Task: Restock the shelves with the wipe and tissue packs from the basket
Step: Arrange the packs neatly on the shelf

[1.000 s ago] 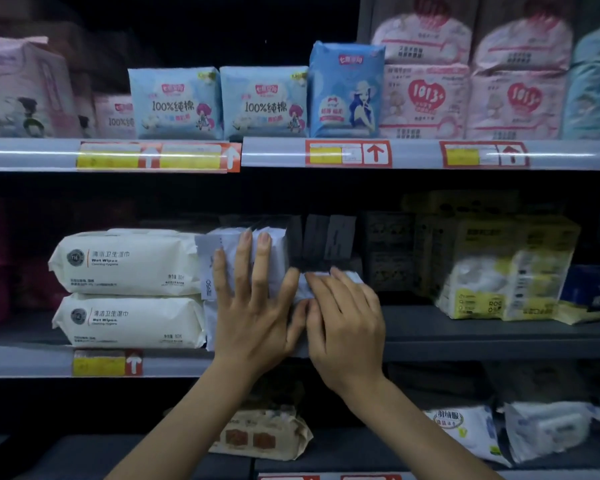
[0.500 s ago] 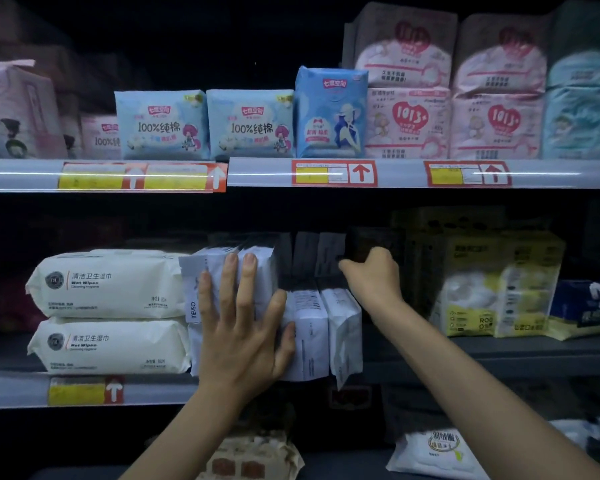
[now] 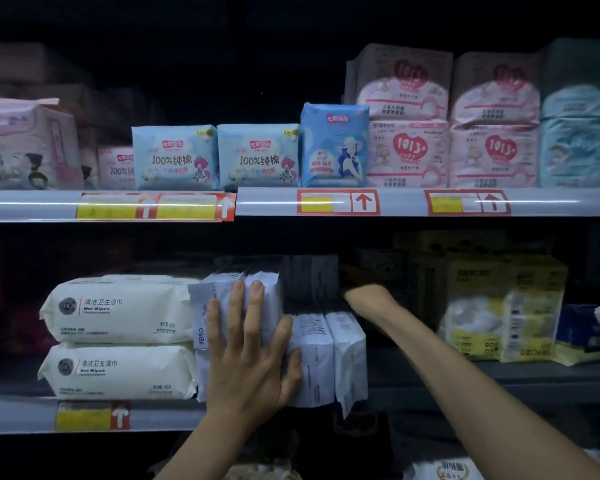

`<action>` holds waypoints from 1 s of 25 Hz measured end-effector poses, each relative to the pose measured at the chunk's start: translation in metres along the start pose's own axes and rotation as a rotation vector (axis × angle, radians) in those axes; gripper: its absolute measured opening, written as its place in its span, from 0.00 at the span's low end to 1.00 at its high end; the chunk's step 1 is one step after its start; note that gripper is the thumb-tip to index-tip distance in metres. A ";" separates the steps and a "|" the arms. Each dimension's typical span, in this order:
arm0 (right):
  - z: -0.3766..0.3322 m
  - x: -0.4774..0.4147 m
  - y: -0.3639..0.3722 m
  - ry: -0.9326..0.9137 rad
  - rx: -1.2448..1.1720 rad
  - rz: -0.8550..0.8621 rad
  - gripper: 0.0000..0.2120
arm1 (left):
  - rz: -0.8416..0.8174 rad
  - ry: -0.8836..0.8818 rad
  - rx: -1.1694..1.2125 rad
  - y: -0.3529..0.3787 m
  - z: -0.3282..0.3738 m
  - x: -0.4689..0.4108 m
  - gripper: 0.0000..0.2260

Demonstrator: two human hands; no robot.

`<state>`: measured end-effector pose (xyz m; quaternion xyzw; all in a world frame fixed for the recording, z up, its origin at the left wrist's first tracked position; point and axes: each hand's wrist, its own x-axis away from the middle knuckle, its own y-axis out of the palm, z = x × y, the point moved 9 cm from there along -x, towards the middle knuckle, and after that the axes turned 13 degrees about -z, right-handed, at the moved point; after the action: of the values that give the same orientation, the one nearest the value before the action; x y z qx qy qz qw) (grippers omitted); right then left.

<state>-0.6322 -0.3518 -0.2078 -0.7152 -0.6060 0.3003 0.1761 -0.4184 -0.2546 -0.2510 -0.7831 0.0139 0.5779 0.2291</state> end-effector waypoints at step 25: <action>-0.043 0.122 0.087 -0.511 0.710 0.646 0.26 | -0.162 -0.208 0.052 -0.006 -0.019 -0.003 0.34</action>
<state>-0.5277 -0.2458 -0.2553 -0.6659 -0.2399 0.6897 0.1528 -0.4003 -0.2572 -0.2423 -0.7112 -0.0583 0.6352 0.2957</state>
